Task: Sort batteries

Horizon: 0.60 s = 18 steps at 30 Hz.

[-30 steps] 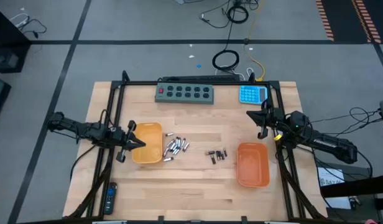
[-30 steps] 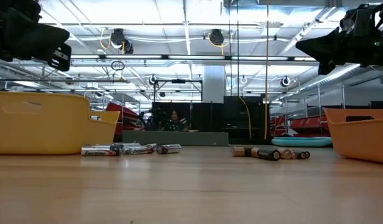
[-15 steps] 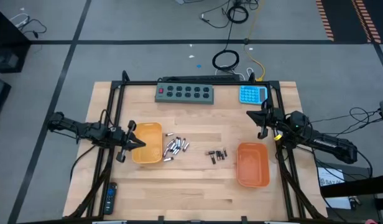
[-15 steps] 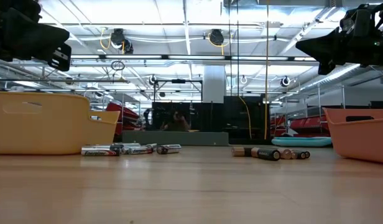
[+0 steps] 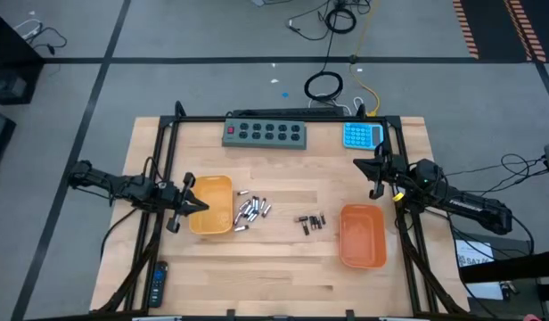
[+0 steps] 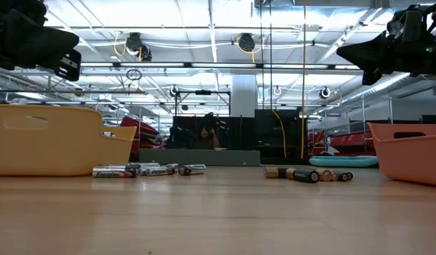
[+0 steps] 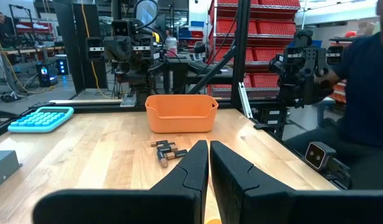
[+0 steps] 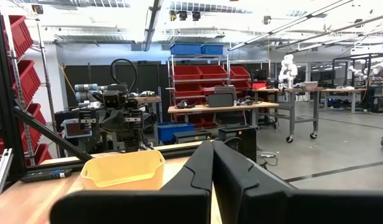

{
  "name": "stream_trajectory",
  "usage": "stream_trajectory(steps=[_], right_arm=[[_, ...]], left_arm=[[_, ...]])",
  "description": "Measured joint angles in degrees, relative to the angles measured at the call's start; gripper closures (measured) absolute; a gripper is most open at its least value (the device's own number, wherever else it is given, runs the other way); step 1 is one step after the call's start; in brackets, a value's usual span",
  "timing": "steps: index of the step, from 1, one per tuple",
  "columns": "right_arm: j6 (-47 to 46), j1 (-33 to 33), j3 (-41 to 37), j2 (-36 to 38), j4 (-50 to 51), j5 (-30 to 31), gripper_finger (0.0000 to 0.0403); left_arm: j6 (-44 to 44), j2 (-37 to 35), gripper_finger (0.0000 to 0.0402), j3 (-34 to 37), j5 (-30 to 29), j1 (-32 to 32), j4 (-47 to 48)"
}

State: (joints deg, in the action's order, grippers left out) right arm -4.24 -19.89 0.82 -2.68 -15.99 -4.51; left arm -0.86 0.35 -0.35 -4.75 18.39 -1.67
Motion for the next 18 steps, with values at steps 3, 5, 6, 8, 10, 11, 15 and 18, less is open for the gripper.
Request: stream_trajectory(steps=[3, 5, 6, 8, 10, 11, 15, 18], right_arm=[[0.01, 0.01, -0.02, -0.02, 0.00, -0.01, 0.0403], [0.00, 0.00, 0.00, -0.01, 0.00, 0.01, 0.0403], [0.00, -0.01, 0.00, -0.02, 0.00, 0.01, 0.0403], [0.01, 0.00, 0.00, -0.01, 0.00, 0.02, 0.0403], [0.37, 0.00, 0.00, -0.01, -0.12, 0.02, 0.0403], [0.42, 0.02, 0.00, -0.01, -0.13, 0.02, 0.0403], [-4.16, 0.02, 0.00, 0.01, -0.07, -0.01, 0.0403], [-10.63, -0.01, 0.00, 0.00, -0.09, -0.01, 0.0403]], left_arm=[[0.01, 0.00, 0.0372, -0.01, 0.00, 0.01, 0.00], [0.03, 0.00, 0.0372, -0.01, -0.24, 0.02, -0.03], [0.41, 0.01, 0.0372, -0.01, -1.16, 0.02, -0.15], [3.04, 0.00, 0.0372, -0.01, -4.18, 0.02, -0.65], [4.67, -0.01, 0.0372, 0.00, -5.75, 0.01, -1.14], [4.63, -0.01, 0.0372, -0.01, -5.89, 0.01, -1.48], [3.47, -0.01, 0.0372, -0.01, -6.14, 0.02, -2.10], [3.15, -0.01, 0.0372, 0.00, -6.27, 0.02, -2.37]])
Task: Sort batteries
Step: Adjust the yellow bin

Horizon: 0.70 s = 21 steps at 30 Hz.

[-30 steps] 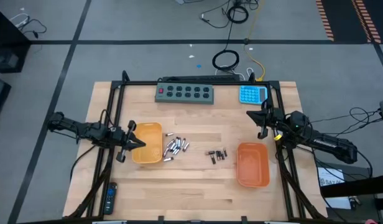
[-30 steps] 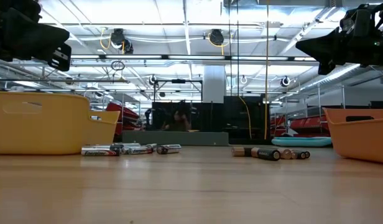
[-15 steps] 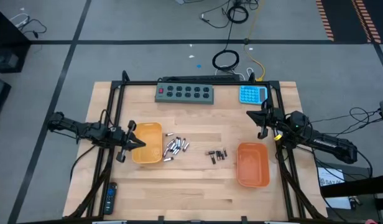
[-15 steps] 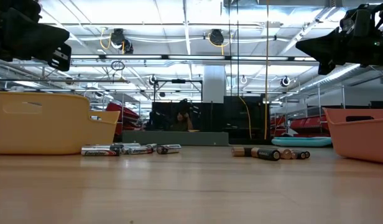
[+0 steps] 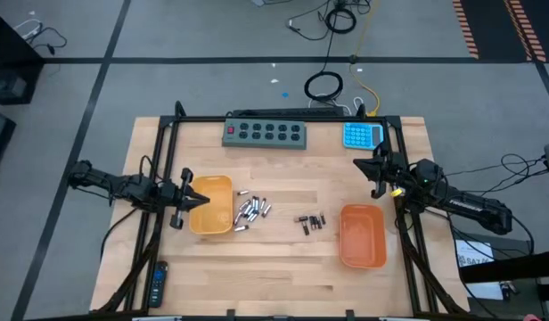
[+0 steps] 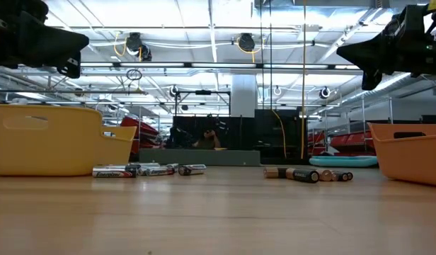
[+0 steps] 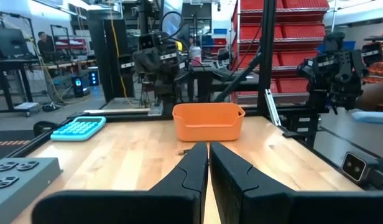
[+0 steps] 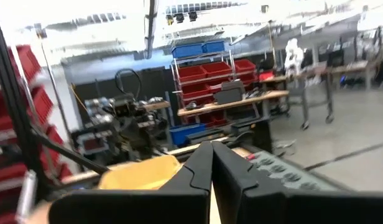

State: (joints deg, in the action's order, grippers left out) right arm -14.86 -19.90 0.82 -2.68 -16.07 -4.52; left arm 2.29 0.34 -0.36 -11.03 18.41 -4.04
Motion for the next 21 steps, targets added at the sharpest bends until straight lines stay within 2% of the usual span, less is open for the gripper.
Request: stream_trajectory(steps=[9, 12, 15, 18, 21], right_arm=[[-1.41, 0.01, -0.01, 0.00, 0.60, -0.04, 0.0403], [-2.15, 0.01, -0.02, -0.02, 0.87, 0.05, 0.0403], [-4.36, 0.00, -0.02, 0.00, -1.10, 0.06, 0.0403], [-7.73, 0.00, -0.02, 0.00, -2.90, -0.02, 0.0403], [-11.16, 0.00, -0.02, -0.01, -2.95, -0.02, 0.0403]], left_arm=[[-0.01, 0.00, 0.0372, 0.00, -2.33, -0.02, -4.03], [1.11, 0.00, 0.0372, 0.01, -7.28, 0.00, -6.34], [1.37, 0.00, 0.0372, 0.00, -8.47, -0.02, -7.75], [3.29, 0.00, 0.0372, 0.00, -13.91, 0.00, -7.87], [2.18, 0.02, 0.0372, 0.01, -14.62, 0.00, -7.48]])
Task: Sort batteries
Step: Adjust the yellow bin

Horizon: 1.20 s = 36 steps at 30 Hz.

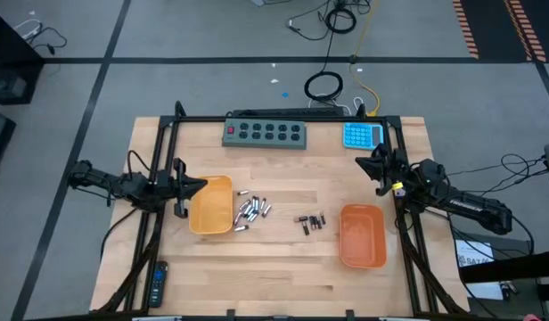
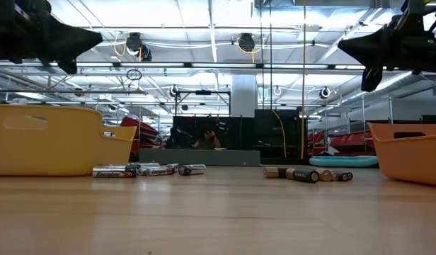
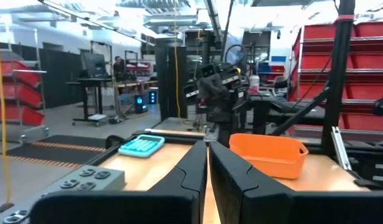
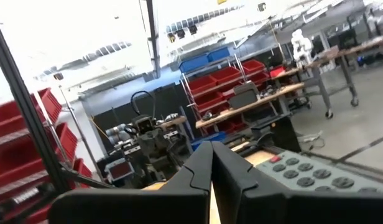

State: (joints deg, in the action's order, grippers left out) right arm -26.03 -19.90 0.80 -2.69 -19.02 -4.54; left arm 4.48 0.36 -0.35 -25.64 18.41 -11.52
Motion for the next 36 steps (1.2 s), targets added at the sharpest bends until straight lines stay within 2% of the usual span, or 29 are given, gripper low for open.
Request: stream_trajectory(steps=[4, 10, 13, 19, 22, 26, 29, 33, 36], right_arm=[[0.42, 0.02, 0.00, -0.01, 1.14, 0.00, 0.0403], [1.26, 0.01, 0.00, -0.37, 3.00, 1.78, 0.0403], [3.88, 0.02, 0.00, -2.23, 4.31, 1.60, 0.0399], [6.61, 0.66, 1.74, -9.27, 5.08, 1.13, 0.0362], [9.31, 2.69, 3.62, -13.95, 6.23, 2.07, 0.0353], [13.48, 5.90, 8.29, -21.81, 9.91, 7.96, 0.0353], [16.19, 8.19, 12.84, -28.27, 12.10, 12.31, 0.0357], [17.27, 10.83, 17.74, -36.05, 11.81, 13.71, 0.0359], [17.55, 13.16, 19.78, -42.19, 11.88, 18.68, 0.0359]], left_arm=[[0.83, -0.02, 0.0372, -0.02, 0.25, -0.02, 0.10], [-3.19, -0.02, 0.0372, -0.08, -10.04, -0.31, -1.23], [-4.91, 0.28, 0.0372, -2.03, -10.21, -1.40, 3.88], [-7.14, 5.16, 0.0372, -11.38, -9.28, -4.52, 18.75], [-9.26, 10.38, 0.0372, -14.78, -6.93, -5.53, 23.33], [-17.63, 20.82, 0.0372, -19.84, -2.76, -6.56, 32.72], [-19.99, 29.29, 0.0372, -23.10, 0.30, -6.56, 34.50], [-25.05, 39.96, 0.0372, -29.18, 6.75, -7.29, 35.70], [-29.41, 47.46, 0.0372, -31.95, 8.05, -7.58, 36.77]])
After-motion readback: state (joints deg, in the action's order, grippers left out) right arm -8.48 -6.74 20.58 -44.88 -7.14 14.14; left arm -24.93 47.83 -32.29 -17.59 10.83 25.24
